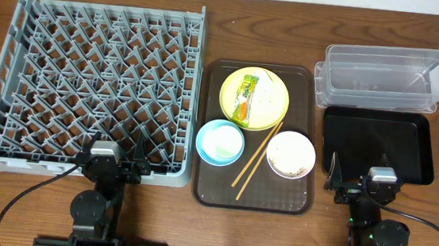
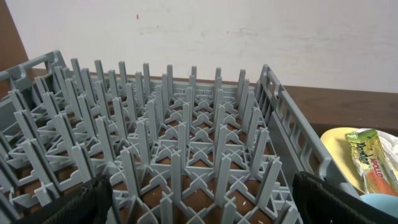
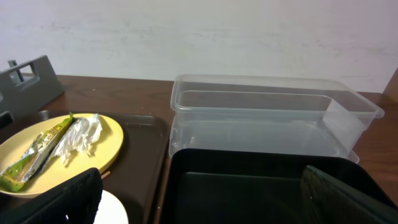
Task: Sort waste into correct bins and load items into the dishwasher rack
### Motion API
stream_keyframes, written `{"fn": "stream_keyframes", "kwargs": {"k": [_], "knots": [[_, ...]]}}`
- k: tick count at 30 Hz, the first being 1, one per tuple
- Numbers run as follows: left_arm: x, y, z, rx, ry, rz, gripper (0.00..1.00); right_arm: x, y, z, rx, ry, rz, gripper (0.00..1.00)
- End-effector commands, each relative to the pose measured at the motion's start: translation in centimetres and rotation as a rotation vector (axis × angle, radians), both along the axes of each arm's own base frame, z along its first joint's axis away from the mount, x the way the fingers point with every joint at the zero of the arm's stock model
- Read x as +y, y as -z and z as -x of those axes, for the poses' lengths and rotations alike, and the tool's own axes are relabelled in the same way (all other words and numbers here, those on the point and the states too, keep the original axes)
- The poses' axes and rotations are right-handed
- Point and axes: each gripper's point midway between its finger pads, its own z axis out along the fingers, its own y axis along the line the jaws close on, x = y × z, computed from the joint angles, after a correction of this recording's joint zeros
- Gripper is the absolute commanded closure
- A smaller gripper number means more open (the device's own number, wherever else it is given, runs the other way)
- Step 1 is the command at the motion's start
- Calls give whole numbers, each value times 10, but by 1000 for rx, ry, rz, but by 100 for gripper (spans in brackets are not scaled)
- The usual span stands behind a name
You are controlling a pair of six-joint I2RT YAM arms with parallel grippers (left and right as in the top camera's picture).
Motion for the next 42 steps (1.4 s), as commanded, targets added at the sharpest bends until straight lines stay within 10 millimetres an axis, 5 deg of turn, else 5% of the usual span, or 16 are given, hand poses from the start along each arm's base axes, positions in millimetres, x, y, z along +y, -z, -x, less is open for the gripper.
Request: {"fn": "stream_keyframes", "kwargs": {"k": [1, 42], "knots": [[0, 15, 1, 44, -1, -14, 6, 1, 2, 0, 3, -4, 12, 1], [0, 16, 2, 75, -1, -10, 6, 0, 2, 0, 5, 1, -4, 1]]}}
